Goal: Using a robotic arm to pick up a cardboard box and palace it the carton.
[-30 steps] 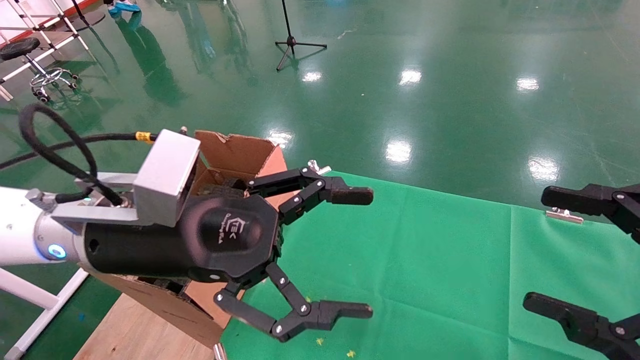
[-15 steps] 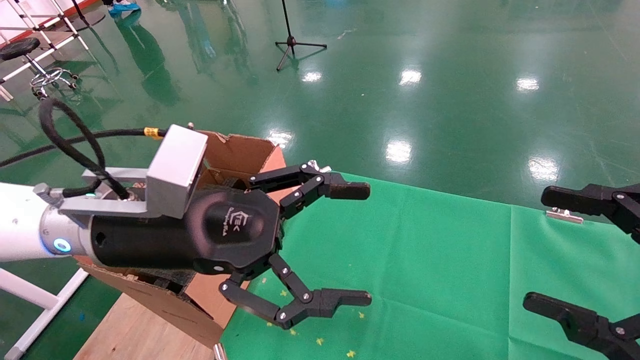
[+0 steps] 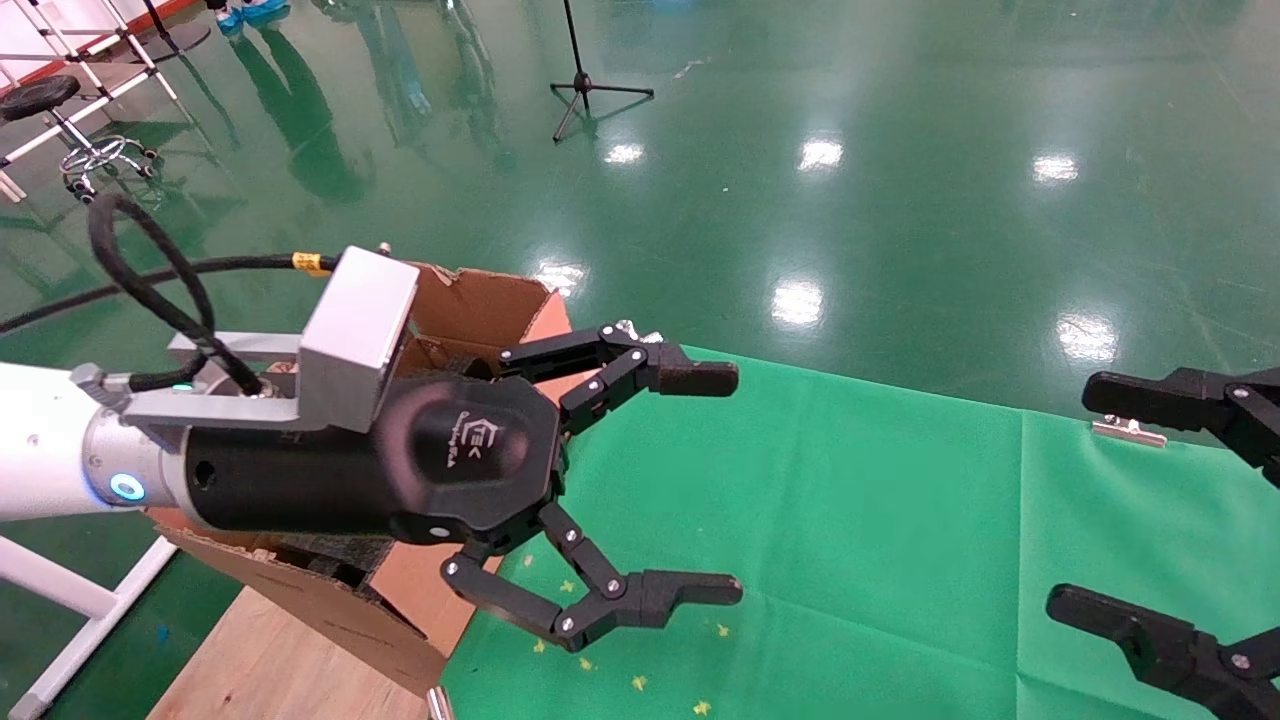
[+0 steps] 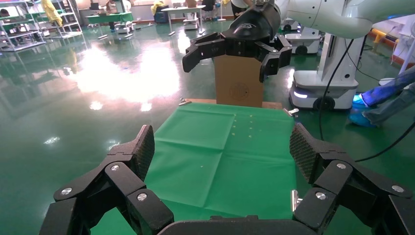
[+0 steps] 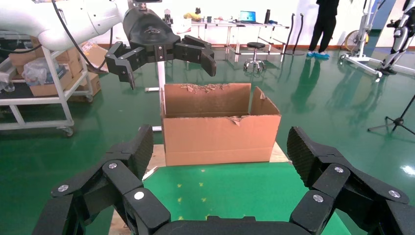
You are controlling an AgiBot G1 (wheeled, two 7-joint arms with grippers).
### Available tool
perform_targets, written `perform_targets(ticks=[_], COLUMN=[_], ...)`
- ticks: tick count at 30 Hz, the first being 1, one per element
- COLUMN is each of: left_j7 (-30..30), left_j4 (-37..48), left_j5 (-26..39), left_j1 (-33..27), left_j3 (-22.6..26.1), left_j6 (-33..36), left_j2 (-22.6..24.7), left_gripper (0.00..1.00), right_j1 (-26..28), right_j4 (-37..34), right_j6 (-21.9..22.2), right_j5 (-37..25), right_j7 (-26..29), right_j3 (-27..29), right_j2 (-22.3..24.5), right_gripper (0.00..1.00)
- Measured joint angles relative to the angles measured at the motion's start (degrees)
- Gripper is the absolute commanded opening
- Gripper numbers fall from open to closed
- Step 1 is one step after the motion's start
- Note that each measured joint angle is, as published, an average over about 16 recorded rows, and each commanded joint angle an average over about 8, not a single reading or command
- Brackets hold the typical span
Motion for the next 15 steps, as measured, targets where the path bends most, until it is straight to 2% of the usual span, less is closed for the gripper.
perform_targets(ticks=[15], left_j7=[-0.1], left_j4=[0.1], left_j5=[0.1], left_j1=[-0.1], left_j3=[0.1], left_j6=[-0.1], left_j2=[0.0], left_gripper=[1.00], right_j1=[0.0], right_j4=[0.0], right_j6=[0.0], right_j5=[0.0], right_j7=[0.0], right_j3=[0.0], right_j2=[0.0], right_gripper=[1.00])
